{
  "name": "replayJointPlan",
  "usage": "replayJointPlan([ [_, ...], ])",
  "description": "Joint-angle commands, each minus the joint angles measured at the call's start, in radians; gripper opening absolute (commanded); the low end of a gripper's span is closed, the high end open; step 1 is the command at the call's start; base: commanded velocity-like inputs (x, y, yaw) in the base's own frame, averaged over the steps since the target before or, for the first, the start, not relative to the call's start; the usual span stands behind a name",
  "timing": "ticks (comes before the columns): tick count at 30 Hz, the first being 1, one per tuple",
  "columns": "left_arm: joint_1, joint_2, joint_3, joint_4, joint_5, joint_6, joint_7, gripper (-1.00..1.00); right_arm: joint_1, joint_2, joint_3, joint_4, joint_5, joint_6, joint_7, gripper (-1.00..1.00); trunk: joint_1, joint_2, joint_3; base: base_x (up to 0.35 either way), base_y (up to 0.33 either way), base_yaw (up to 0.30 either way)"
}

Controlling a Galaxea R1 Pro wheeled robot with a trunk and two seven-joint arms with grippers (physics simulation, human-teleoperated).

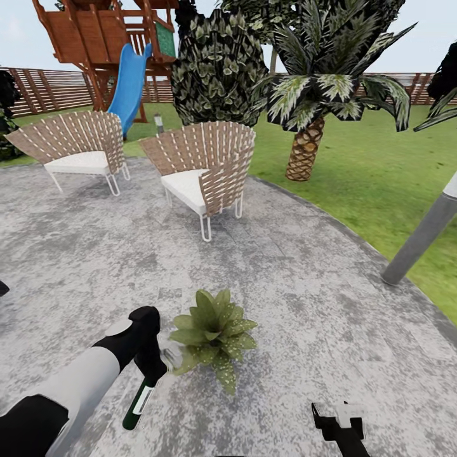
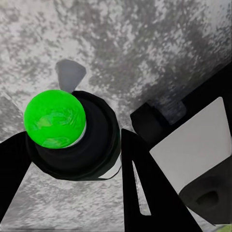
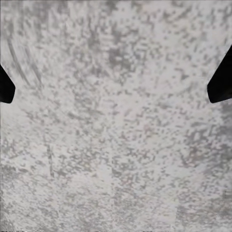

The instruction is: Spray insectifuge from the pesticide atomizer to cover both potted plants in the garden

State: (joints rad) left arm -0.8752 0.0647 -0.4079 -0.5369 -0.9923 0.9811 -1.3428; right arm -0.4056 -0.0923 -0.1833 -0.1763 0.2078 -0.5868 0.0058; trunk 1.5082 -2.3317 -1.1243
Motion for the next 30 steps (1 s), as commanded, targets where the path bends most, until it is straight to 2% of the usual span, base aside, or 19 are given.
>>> replayJointPlan([
  [1,0.000,0.001,-0.003,-0.003,-0.006,0.010,-0.007,-1.00,-0.001,0.000,-0.008,0.001,0.010,-0.004,0.001,1.00,0.000,0.000,-0.001,0.000,0.303,0.000],
  [11,-0.001,0.000,-0.002,-0.003,-0.007,0.010,-0.004,-1.00,-0.001,0.000,-0.008,0.001,0.010,-0.004,0.001,1.00,0.000,0.000,-0.001,0.033,0.280,-0.005],
  [18,-0.001,-0.015,-0.005,-0.017,-0.008,0.010,-0.003,-1.00,-0.001,0.000,-0.008,0.001,0.010,-0.004,0.002,1.00,0.000,0.000,-0.001,0.007,0.023,-0.253],
  [23,-0.001,-0.014,-0.003,-0.017,-0.009,0.010,0.002,-1.00,-0.001,0.000,-0.008,0.000,0.010,-0.004,0.002,1.00,0.000,0.000,-0.001,0.000,0.001,-0.294],
  [30,0.022,0.000,-0.003,-0.002,-0.006,0.008,0.103,-1.00,-0.001,0.000,-0.008,0.001,0.010,-0.004,0.003,1.00,0.000,0.000,-0.001,0.000,0.000,-0.064],
])
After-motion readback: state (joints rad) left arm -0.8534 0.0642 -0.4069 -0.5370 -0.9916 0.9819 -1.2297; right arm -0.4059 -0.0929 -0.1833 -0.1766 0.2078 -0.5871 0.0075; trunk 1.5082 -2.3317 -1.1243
